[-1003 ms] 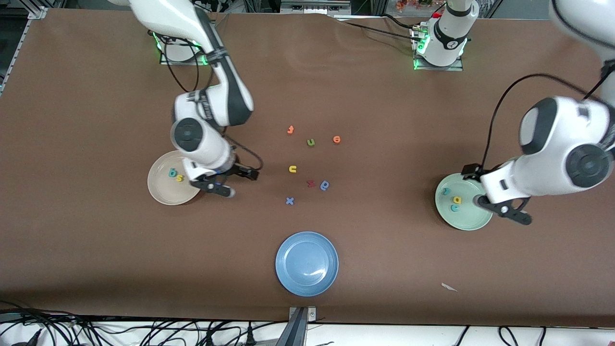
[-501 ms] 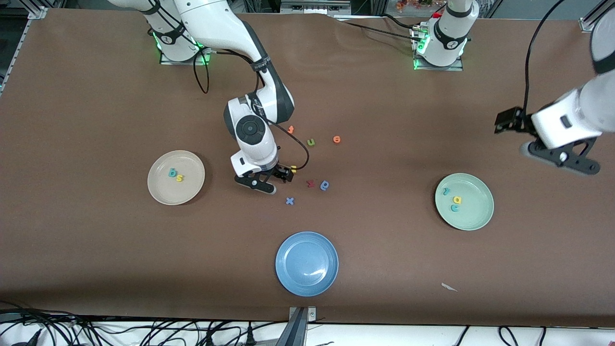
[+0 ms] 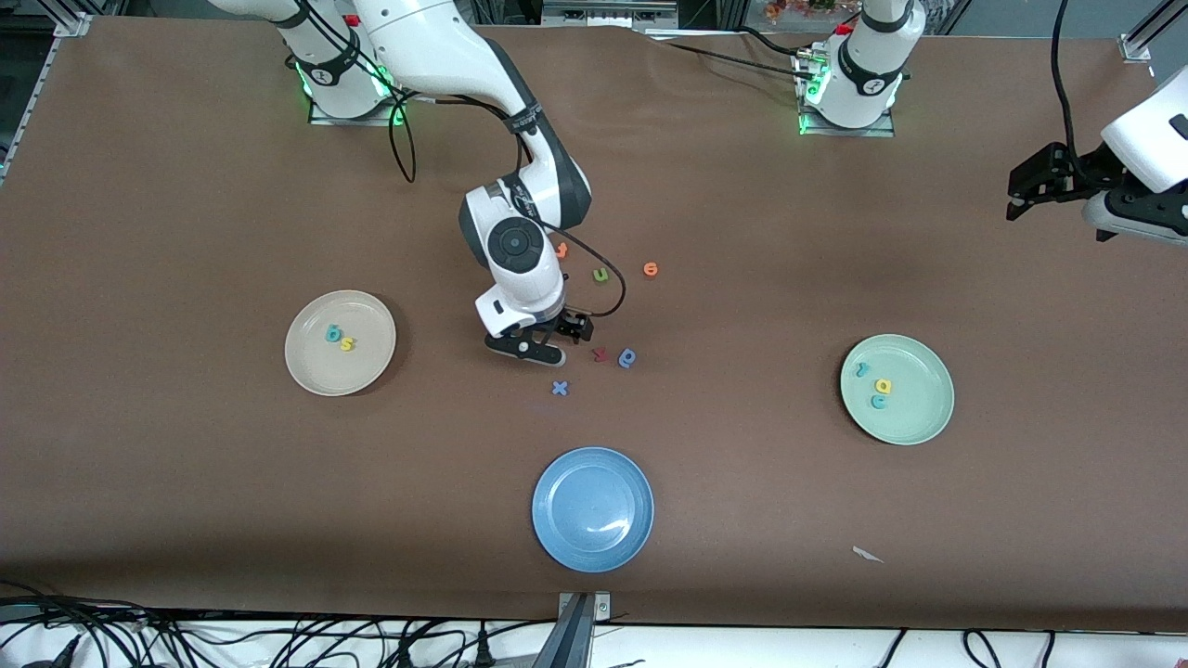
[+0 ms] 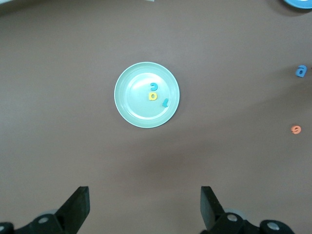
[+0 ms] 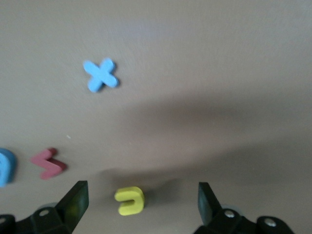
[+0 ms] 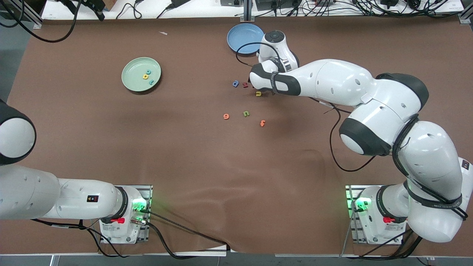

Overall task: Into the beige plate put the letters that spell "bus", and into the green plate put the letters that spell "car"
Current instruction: 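Lower the right gripper and grasp the yellow u letter, then carry the yellow letter to the white plate and open the right gripper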

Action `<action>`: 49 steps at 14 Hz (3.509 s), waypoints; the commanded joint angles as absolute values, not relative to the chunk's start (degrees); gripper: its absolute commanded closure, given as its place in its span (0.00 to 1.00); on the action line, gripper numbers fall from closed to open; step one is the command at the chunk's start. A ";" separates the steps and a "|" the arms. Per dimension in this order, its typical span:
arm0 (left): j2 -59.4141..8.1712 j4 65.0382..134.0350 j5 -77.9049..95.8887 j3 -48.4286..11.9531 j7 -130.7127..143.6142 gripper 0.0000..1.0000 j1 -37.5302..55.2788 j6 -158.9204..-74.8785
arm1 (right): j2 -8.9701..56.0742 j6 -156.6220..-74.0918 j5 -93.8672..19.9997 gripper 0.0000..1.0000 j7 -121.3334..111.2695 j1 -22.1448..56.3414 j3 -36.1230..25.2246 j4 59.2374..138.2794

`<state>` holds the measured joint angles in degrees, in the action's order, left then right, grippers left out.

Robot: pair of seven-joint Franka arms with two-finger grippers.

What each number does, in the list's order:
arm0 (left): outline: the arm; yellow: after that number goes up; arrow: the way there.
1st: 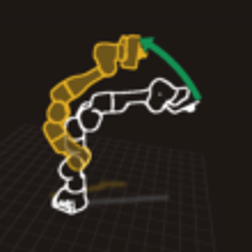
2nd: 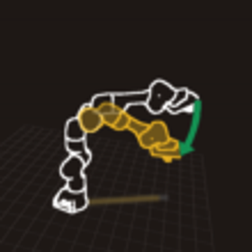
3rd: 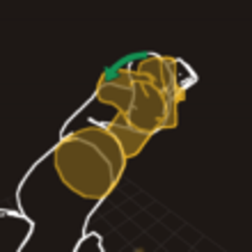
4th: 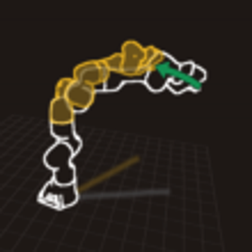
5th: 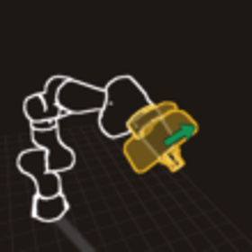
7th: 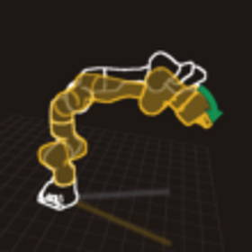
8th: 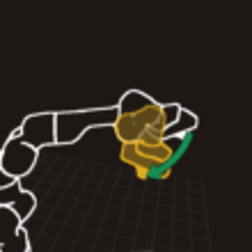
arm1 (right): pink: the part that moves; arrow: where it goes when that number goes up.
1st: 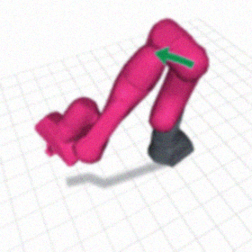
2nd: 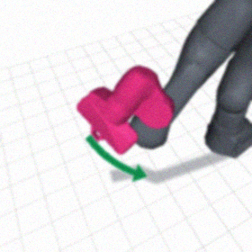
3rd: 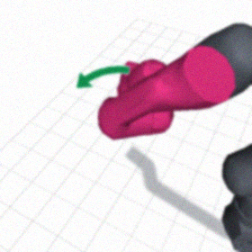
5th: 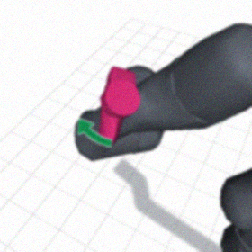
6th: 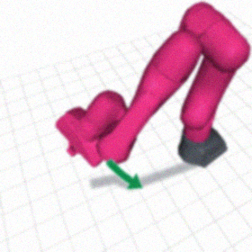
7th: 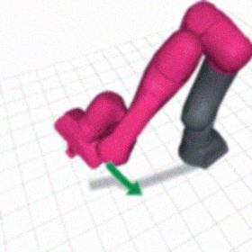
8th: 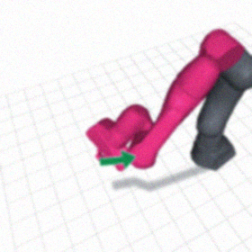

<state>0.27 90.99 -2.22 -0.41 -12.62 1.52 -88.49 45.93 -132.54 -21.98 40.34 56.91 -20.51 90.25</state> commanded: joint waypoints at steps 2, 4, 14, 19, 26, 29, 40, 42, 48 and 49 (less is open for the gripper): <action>2.47 95.98 -0.09 0.35 -12.04 0.00 1.76 -92.19 | 47.20 -127.09 -21.44 0.01 38.67 56.78 -20.92 87.63; 3.51 95.98 1.40 -0.52 -11.87 0.00 0.88 -92.29 | 47.37 -127.09 -21.88 0.08 38.67 56.78 -20.83 86.58; 3.25 93.96 0.97 -5.01 -3.96 0.00 -2.46 -87.45 | 51.77 -126.31 -22.41 0.25 38.85 56.60 -20.21 80.51; 2.90 93.43 0.97 -5.01 -3.87 0.00 -2.11 -87.28 | 51.33 -125.86 -22.50 0.27 38.67 56.69 -20.22 80.60; 2.90 93.43 0.88 -5.10 -3.87 0.00 -2.11 -87.28 | 51.24 -125.68 -22.50 0.49 37.44 56.69 -20.30 80.95; 2.90 93.43 0.97 -5.10 -3.69 0.00 -2.02 -87.36 | 50.98 -124.99 -22.50 0.58 37.53 56.78 -20.30 81.12; 2.90 93.43 0.97 -5.01 -3.78 0.00 -2.02 -87.36 | 46.60 -116.84 -22.50 0.80 31.23 52.14 -20.83 80.95; 2.90 93.43 0.97 -5.01 -3.87 0.00 -2.11 -87.28 | 43.87 -110.60 -22.41 0.81 25.16 50.28 -23.88 81.47; 2.90 93.43 0.97 -5.01 -3.87 0.00 -2.11 -87.28 | 36.22 -112.04 -21.45 0.85 1.37 50.45 -37.42 96.82; 2.90 93.43 0.97 -5.01 -3.87 0.00 -2.02 -87.28 | 35.34 -114.76 -21.53 0.85 -3.38 50.45 -39.44 100.34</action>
<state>2.72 94.31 0.20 -4.78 -4.47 -1.80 -88.48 39.38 -110.29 -21.97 4.37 49.47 -36.50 91.83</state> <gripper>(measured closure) 0.000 0.727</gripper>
